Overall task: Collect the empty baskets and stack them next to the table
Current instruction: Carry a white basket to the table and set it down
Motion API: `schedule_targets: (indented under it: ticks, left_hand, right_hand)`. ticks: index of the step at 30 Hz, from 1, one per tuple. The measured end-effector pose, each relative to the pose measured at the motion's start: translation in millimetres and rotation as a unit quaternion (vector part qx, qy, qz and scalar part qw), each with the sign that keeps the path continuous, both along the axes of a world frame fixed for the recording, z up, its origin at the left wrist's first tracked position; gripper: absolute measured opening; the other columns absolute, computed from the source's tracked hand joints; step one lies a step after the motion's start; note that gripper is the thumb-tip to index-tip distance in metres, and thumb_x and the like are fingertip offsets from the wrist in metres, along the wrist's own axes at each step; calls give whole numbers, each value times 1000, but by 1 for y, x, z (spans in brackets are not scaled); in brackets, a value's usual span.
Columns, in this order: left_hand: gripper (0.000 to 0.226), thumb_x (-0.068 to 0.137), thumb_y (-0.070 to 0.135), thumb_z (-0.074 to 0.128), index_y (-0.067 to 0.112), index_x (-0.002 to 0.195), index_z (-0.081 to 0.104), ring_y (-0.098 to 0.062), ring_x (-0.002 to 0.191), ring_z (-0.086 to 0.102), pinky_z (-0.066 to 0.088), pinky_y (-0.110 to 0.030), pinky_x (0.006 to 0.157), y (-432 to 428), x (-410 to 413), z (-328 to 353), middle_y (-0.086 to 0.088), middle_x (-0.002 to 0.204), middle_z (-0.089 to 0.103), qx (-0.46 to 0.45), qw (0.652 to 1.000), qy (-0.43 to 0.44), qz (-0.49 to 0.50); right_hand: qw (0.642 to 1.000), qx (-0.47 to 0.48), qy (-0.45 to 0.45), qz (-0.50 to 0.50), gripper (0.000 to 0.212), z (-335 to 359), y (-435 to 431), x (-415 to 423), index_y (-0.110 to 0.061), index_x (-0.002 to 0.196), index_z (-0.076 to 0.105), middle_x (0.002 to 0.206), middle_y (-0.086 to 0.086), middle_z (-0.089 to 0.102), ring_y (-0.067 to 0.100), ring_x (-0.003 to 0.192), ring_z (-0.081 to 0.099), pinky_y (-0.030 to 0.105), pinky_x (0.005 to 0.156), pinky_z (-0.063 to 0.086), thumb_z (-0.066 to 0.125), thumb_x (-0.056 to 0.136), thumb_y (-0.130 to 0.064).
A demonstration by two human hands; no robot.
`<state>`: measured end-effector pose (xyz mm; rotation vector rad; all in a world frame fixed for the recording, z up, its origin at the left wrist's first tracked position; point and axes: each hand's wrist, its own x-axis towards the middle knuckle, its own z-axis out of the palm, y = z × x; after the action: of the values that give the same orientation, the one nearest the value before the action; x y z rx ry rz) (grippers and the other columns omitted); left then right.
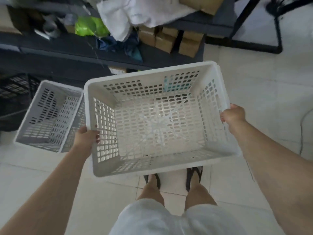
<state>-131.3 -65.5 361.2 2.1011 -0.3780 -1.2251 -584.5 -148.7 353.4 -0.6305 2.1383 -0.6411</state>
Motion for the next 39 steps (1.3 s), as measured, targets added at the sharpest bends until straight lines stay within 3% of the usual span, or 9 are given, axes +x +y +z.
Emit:
schedule_targets:
  ticks: [3, 8, 12, 18, 21, 24, 27, 31, 39]
  left_hand:
    - [22, 84, -14, 46, 4, 90, 57, -15, 52, 42, 37, -16, 37, -9, -59, 10, -8, 66, 49, -22, 998, -3, -55]
    - [28, 83, -16, 49, 9, 73, 56, -13, 46, 46, 36, -12, 35, -17, -178, 16, -10, 66, 48, -24, 994, -3, -103]
    - [18, 81, -16, 51, 0, 88, 57, -19, 45, 44, 36, -16, 36, -29, -279, 13, -13, 65, 47, -2, 990, -18, -138]
    - [21, 81, -13, 53, 4, 70, 54, -19, 46, 43, 36, -21, 40, -46, -423, 22, -14, 62, 48, -12, 987, -11, -159]
    - [19, 81, -14, 54, 1, 69, 53, -21, 49, 43, 36, -25, 44, -67, -477, 31, -15, 61, 49, -29, 983, -13, -181]
    - [13, 80, -12, 54, -1, 73, 54, -19, 48, 43, 38, -23, 40, -97, -522, 37, -13, 61, 50, -44, 975, -33, -216]
    - [13, 81, -11, 52, 0, 75, 52, -16, 39, 42, 35, -19, 34, -129, -560, 40, -13, 58, 47, -52, 968, -41, -243]
    - [16, 82, -10, 51, 3, 74, 55, -21, 46, 40, 35, -25, 41, -175, -601, 32, -11, 59, 47, -40, 968, -48, -244]
    - [16, 79, -15, 50, -4, 88, 57, -22, 54, 41, 37, -33, 53, -287, -671, 18, -13, 67, 49, -25, 970, -64, -232]
  right_hand:
    - [999, -3, -1, -48, 31, 3, 32, -64, -16, 78, 64, 68, 5, 59, 23, 59, 52, 32, 57, 43, 46, 75, 9]
    - [995, -31, -23, -94, 31, 12, 84, -181, -11, 91, 65, 80, 9, 59, 23, 66, 49, 32, 57, 39, 44, 80, 10]
    - [992, -58, -51, -103, 31, 32, 113, -284, -12, 68, 59, 68, 6, 54, 19, 54, 43, 16, 37, 32, 44, 81, 12]
    - [985, -76, -27, -150, 26, 57, 145, -416, -7, 78, 59, 63, 7, 49, 19, 49, 38, 17, 33, 30, 43, 82, 14]
    - [981, -76, -5, -179, 28, 59, 150, -464, -6, 86, 60, 74, 16, 53, 22, 54, 36, 29, 43, 28, 44, 78, 15]
    - [976, -77, 22, -201, 27, 57, 143, -501, -6, 83, 58, 104, 34, 64, 24, 58, 41, 26, 38, 30, 44, 76, 16]
    - [973, -74, 25, -217, 24, 51, 125, -533, -5, 82, 59, 112, 31, 63, 23, 55, 46, 21, 34, 33, 45, 77, 14]
    - [973, -77, 30, -217, 23, 43, 77, -571, 0, 80, 58, 101, 35, 64, 19, 48, 40, 18, 30, 29, 43, 75, 16]
    - [980, -76, 15, -185, 23, 24, -61, -651, -7, 67, 53, 63, 11, 46, 22, 47, 36, 22, 35, 30, 45, 77, 13]
